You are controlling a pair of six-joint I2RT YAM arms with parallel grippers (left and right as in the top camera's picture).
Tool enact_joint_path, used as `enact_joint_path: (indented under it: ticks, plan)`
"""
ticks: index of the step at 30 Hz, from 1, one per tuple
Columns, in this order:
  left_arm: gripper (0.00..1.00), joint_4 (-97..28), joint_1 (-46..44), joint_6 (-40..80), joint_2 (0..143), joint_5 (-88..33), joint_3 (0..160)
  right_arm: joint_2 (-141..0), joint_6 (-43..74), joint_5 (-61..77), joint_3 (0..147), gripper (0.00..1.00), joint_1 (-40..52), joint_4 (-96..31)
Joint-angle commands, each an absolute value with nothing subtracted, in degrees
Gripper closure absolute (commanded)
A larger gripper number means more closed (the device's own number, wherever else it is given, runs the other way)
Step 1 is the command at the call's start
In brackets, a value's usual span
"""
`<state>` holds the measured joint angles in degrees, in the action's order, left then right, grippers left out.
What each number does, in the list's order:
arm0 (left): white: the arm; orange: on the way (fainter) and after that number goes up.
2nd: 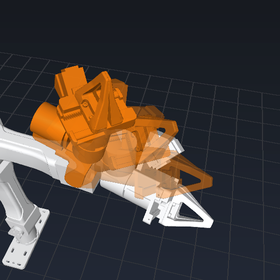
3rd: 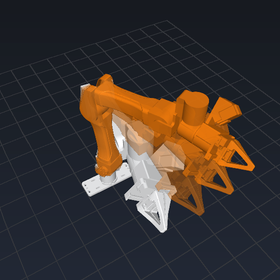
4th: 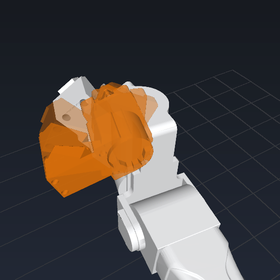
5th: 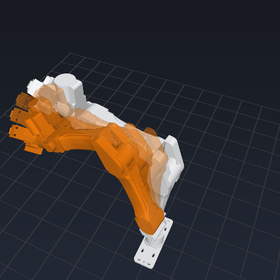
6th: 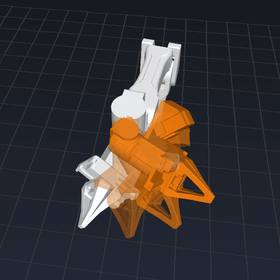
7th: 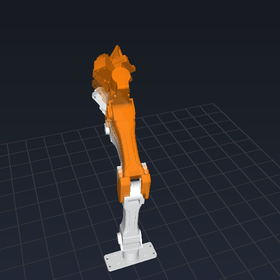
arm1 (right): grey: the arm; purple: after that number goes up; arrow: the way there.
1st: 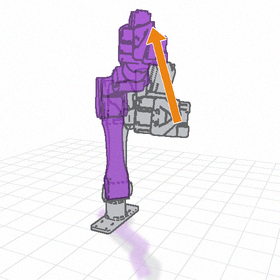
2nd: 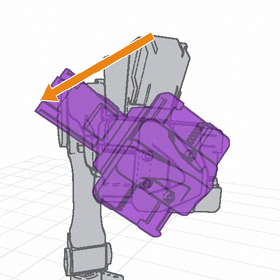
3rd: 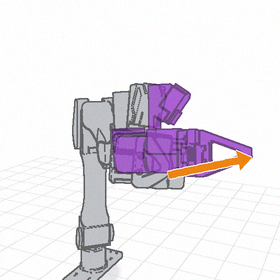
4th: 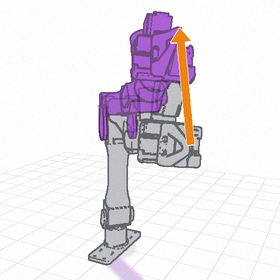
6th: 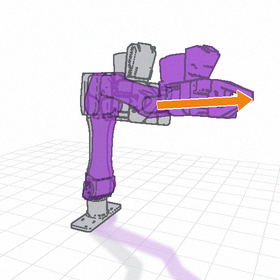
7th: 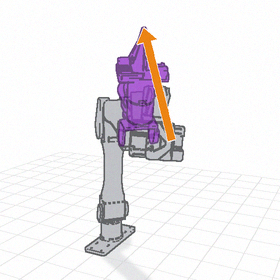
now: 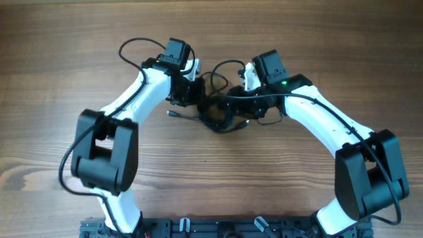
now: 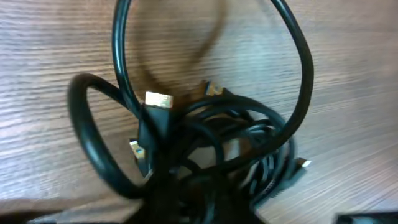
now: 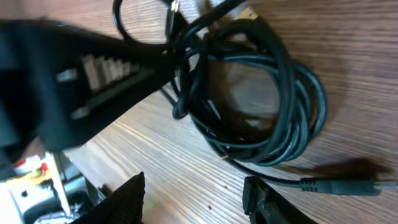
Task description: Untangle cables
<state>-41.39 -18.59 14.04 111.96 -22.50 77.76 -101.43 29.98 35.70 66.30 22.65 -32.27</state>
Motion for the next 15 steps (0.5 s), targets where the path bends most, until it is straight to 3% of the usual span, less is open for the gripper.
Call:
enact_joint_path:
  ticks: [1,4,7,10,15]
  plan:
    - [0.96,-43.86,-18.72,21.19,114.89,-14.26,77.80,-102.78,28.23,39.83,60.84,0.46,22.96,-28.40]
    - [0.96,-46.41,-18.48,29.34,114.87,-9.74,77.80,-102.78,30.63,47.94,54.37,0.48,23.70,-15.88]
    - [0.96,-47.83,-18.55,34.20,114.87,-11.86,77.80,-102.78,35.18,44.36,52.90,0.53,26.96,-8.05]
    - [0.96,-48.14,-19.40,33.41,114.34,-18.81,77.80,-102.78,36.21,44.34,52.93,0.63,30.04,-2.85]
    - [0.96,-43.33,-19.33,30.02,106.67,-17.76,77.80,-102.76,44.77,34.70,52.95,0.66,30.37,1.04]
